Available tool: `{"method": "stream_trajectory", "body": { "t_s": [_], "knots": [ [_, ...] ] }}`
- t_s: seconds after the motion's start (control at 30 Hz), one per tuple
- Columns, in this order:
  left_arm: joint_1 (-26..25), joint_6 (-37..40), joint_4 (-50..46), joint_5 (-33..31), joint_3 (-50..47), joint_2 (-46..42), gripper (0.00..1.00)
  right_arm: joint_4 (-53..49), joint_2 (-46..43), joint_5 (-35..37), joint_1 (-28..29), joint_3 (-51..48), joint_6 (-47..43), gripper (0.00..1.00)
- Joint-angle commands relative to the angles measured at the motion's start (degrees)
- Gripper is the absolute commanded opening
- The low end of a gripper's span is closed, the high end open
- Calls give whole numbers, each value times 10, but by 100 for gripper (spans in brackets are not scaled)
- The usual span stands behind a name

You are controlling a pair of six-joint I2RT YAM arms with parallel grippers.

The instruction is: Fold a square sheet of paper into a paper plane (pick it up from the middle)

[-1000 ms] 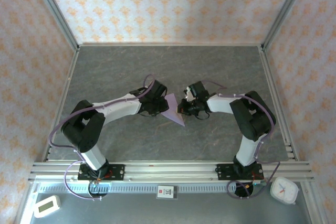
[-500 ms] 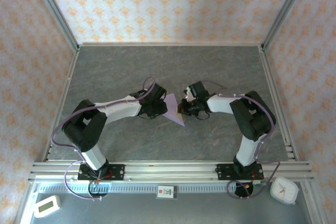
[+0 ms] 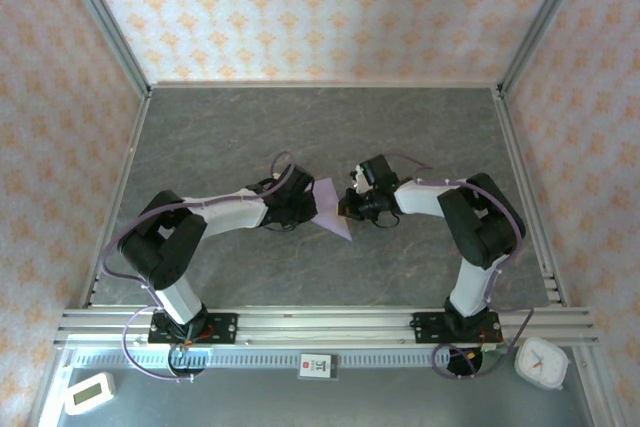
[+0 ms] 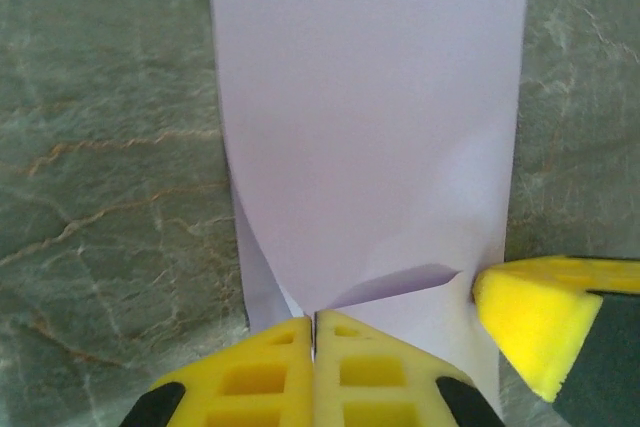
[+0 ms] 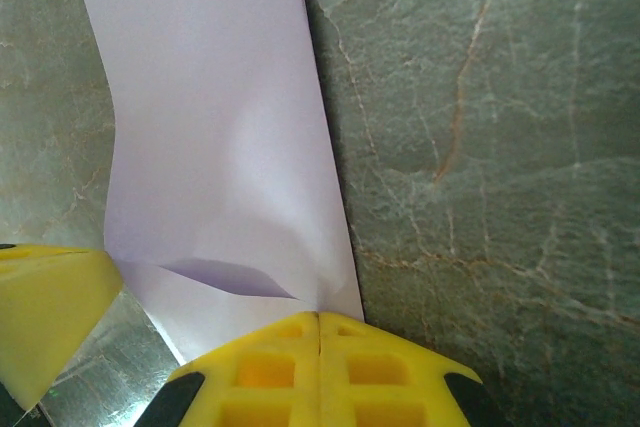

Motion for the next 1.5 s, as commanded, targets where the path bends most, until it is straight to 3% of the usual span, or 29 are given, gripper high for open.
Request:
{"method": "stream_trajectory", "body": {
  "t_s": [0.0,0.5,0.67,1.03,1.17,1.37,1.47],
  "knots": [
    [-4,9,20,-13,-9,-18,0,-77,58,71,4,-35,-15,0],
    [-5,-6,8,-3,1,-44,0,-158,2,58,-1,92,-35,0],
    [-5,-14,-8,-3,6,-45,0,-156,-36,61,-1,92,-20,1],
    [-6,-74,-25,8,25,-46,0,-118,-126,128,40,1,-33,37],
    [-7,-101,-35,13,32,-48,0,-112,-122,157,69,2,-46,42],
    [-6,-106,-56,-6,42,-58,0,-103,-106,201,83,10,-39,40],
    [1,-93,-62,-6,37,-50,0,-107,-83,197,78,29,-34,26]
  ]
}}
